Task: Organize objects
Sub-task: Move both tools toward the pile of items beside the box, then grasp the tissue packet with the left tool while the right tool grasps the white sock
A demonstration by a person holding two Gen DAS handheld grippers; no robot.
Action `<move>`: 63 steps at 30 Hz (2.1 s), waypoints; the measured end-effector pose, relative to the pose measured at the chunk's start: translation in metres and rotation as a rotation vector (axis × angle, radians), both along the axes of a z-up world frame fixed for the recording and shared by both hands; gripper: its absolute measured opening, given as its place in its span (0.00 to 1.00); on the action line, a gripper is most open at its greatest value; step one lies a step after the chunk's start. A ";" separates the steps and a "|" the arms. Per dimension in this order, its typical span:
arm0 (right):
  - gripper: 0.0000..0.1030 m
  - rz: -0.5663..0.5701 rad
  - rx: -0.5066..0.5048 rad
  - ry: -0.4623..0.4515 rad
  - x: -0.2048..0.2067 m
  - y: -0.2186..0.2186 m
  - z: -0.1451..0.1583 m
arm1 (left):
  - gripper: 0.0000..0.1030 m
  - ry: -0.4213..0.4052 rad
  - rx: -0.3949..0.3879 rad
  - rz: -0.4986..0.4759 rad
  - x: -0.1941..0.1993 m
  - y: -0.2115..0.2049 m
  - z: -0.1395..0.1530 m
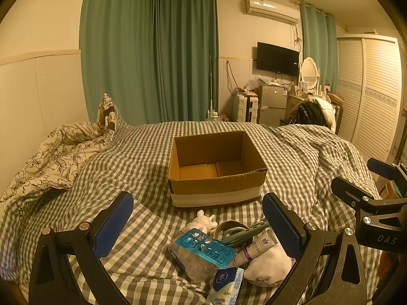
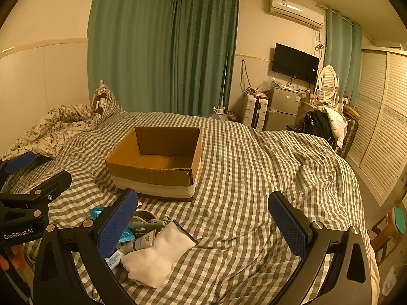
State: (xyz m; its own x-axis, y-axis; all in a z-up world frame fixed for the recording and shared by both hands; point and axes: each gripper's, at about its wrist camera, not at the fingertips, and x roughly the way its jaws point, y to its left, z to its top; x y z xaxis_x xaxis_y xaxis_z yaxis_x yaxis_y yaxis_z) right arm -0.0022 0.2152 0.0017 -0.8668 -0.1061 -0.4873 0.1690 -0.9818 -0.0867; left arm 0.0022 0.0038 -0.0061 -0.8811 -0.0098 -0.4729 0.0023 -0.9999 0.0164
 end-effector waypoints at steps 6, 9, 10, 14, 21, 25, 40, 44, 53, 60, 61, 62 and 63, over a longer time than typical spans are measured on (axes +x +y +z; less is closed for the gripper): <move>1.00 0.001 0.001 -0.001 0.000 -0.001 0.000 | 1.00 -0.008 0.001 -0.011 0.000 0.000 -0.001; 1.00 0.005 0.002 -0.005 -0.001 -0.003 0.001 | 1.00 -0.014 0.000 -0.012 -0.001 0.001 -0.002; 1.00 0.006 0.006 -0.004 -0.002 -0.004 0.001 | 1.00 -0.013 -0.001 -0.013 -0.001 0.001 -0.002; 1.00 0.010 0.018 -0.011 -0.003 -0.008 0.001 | 1.00 -0.015 -0.006 -0.020 -0.003 0.002 -0.004; 1.00 0.014 0.017 -0.007 -0.002 -0.007 0.002 | 1.00 -0.031 -0.004 -0.030 -0.003 0.006 -0.007; 1.00 0.010 0.005 0.002 0.002 -0.002 0.006 | 1.00 -0.062 0.009 -0.043 -0.003 0.008 -0.011; 1.00 0.004 -0.004 -0.089 -0.012 0.016 -0.029 | 1.00 -0.236 -0.044 -0.011 -0.020 0.023 -0.074; 1.00 -0.013 -0.017 -0.121 -0.018 0.026 -0.039 | 1.00 -0.305 -0.060 -0.059 -0.016 0.032 -0.100; 1.00 -0.006 0.025 -0.196 -0.024 0.020 -0.068 | 0.69 -0.487 -0.052 -0.118 -0.021 0.031 -0.161; 1.00 0.034 0.048 -0.260 -0.026 0.001 -0.086 | 0.24 -0.508 0.037 -0.179 -0.025 0.017 -0.154; 1.00 0.041 0.048 -0.267 -0.026 -0.002 -0.089 | 0.23 -0.495 0.040 -0.183 -0.025 0.015 -0.148; 1.00 0.057 0.049 -0.283 -0.027 -0.008 -0.092 | 0.22 -0.481 0.047 -0.185 -0.025 0.012 -0.142; 1.00 0.067 0.050 -0.293 -0.027 -0.013 -0.095 | 0.22 -0.461 0.055 -0.184 -0.025 0.009 -0.136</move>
